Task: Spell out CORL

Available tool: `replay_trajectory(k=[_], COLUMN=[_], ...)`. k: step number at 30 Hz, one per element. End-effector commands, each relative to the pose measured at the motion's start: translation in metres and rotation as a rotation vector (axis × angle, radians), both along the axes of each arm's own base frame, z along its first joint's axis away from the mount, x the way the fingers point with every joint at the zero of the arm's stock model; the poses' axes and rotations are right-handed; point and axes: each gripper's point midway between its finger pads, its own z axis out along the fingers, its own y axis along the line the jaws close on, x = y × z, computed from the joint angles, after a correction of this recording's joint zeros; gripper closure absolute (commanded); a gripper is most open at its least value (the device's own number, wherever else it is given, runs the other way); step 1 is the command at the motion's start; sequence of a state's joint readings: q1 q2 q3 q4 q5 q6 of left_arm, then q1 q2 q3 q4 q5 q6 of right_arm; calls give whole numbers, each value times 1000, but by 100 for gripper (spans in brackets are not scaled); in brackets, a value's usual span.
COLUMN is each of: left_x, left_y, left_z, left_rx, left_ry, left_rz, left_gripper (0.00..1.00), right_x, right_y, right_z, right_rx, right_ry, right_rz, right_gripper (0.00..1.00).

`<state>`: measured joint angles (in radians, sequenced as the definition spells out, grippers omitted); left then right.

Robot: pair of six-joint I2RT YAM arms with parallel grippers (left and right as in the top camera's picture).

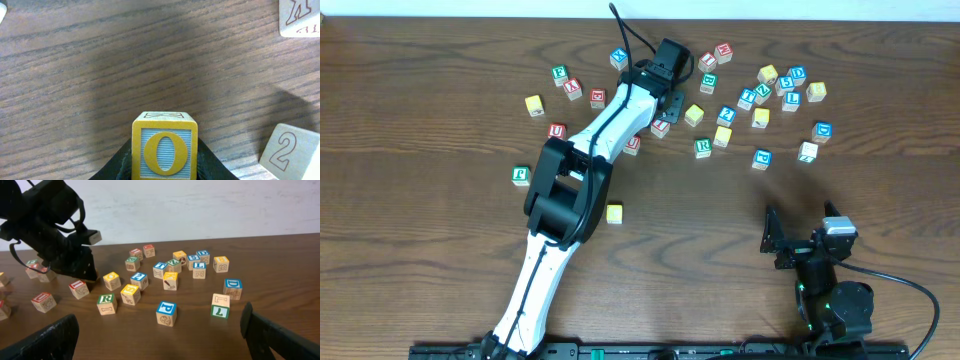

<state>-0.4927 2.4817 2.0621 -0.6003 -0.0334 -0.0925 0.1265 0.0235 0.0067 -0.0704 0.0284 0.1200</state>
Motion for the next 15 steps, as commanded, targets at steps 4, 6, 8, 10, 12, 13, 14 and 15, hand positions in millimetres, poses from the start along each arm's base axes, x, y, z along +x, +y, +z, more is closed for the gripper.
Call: replay_trajectory(k=[4,6,8,10,12,13,14,15], left_x=[-9,-13,-13,-13,-13,-13,-12,-12], left_y=[10,12,12,12,12,12,12,11], left_z=[11,9,9,9,9,10,10,10], left_rx=[35,44,45,45,44,44,43,42], left_ry=[28,46,48,48,47,45,43,41], left_rz=[5,5,5,5,4,5,5,5], left_gripper=[72,72,72,72,72,63,51,47], right_x=[0,0,0,0,0,0,0,0], right_y=[-2,-2,-2,-2,-2,-2,-2,-2], right_z=[0,0,0,0,0,0,0,0], right_rx=[-12,-12,-12,-12,-12,-12,-12,-12], right_ry=[-3,-3,-3,-3,-3,-3,-3,-3], right_rz=[-6,-6,-6,-6,-6,-6,-6,-6], right_gripper=[1,1,1,1,1,1,1,1])
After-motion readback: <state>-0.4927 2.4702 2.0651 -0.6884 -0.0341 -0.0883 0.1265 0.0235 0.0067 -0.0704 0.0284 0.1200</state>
